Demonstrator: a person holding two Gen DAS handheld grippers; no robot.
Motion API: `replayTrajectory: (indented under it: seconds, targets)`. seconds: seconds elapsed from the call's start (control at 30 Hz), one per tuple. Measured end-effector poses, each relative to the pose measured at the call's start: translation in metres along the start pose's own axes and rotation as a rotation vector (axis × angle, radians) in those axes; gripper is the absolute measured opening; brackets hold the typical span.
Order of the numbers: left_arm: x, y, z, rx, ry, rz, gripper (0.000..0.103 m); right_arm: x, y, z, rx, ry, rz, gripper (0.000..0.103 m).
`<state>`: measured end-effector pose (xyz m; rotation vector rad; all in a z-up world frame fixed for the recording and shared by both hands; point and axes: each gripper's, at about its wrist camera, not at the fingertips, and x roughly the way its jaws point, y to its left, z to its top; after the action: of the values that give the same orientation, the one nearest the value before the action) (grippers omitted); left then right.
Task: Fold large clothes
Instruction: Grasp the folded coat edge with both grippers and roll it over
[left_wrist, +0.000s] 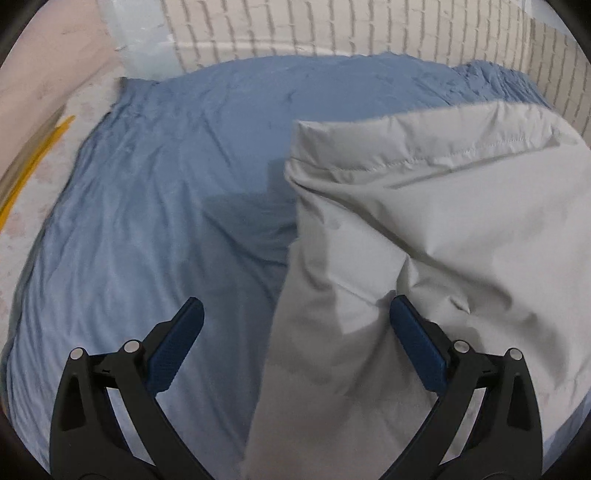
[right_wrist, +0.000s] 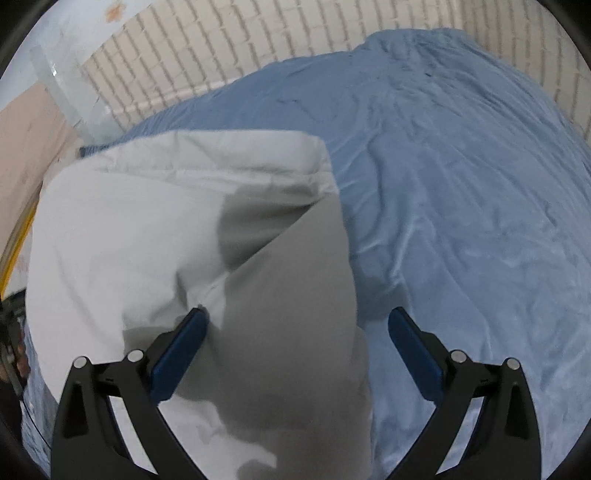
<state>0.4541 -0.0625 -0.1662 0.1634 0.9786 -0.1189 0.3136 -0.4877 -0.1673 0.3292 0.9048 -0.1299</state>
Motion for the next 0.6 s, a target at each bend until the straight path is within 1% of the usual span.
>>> replayTrajectory:
  seconds: [0.03,0.07,0.1,0.13,0.17,0.2,0.23,0.27,0.3,0.33,0.37,0.4,0.5,0.53,0.6]
  targets:
    - [0.004,-0.003,0.0,0.012,0.004,-0.012,0.089,0.002,0.003,-0.001,-0.019,-0.003,0.003,0.092]
    - [0.008,-0.008,-0.002,0.038,0.006,-0.029,0.074,0.003,0.008,-0.002,-0.044,-0.011,0.014,0.077]
    - [0.009,-0.011,-0.002,0.056,0.007,-0.045,0.064,0.005,0.013,-0.002,-0.056,-0.013,0.032,0.071]
    - [0.008,-0.014,-0.002,0.065,0.013,-0.062,0.045,0.005,0.016,-0.002,-0.055,-0.008,0.038,0.063]
    - [0.007,-0.017,-0.002,0.059,0.024,-0.052,0.034,0.006,0.018,-0.002,-0.054,-0.006,0.038,0.047]
    - [0.006,-0.018,0.0,0.049,0.027,-0.034,0.026,0.005,0.023,-0.001,-0.062,-0.017,0.031,0.039]
    - [0.002,-0.017,0.002,0.04,0.026,-0.03,0.017,0.001,0.028,0.001,-0.066,-0.034,0.017,0.026]
    - [-0.002,-0.017,0.003,0.035,0.021,-0.024,0.012,-0.003,0.03,0.001,-0.07,-0.05,0.008,0.017]
    - [-0.008,-0.016,0.004,0.027,0.012,-0.022,0.01,-0.011,0.035,0.004,-0.08,-0.074,-0.006,0.014]
    - [-0.014,-0.013,0.006,0.017,0.001,-0.018,0.008,-0.024,0.042,0.008,-0.101,-0.12,-0.021,0.01]
    - [-0.023,-0.009,0.008,0.002,-0.02,-0.01,0.006,-0.035,0.048,0.012,-0.116,-0.161,-0.029,0.009]
    - [-0.032,-0.005,0.011,-0.013,-0.041,-0.008,0.006,-0.054,0.057,0.019,-0.132,-0.23,-0.033,0.009]
    - [-0.051,0.007,0.025,-0.061,-0.101,-0.007,0.006,-0.087,0.074,0.039,-0.164,-0.362,-0.019,0.009]
    - [-0.048,0.01,0.031,-0.068,-0.103,0.002,0.008,-0.089,0.081,0.05,-0.183,-0.38,-0.028,0.009]
    - [-0.022,0.011,0.041,-0.063,-0.053,0.036,0.012,-0.071,0.086,0.071,-0.2,-0.348,-0.086,0.011]
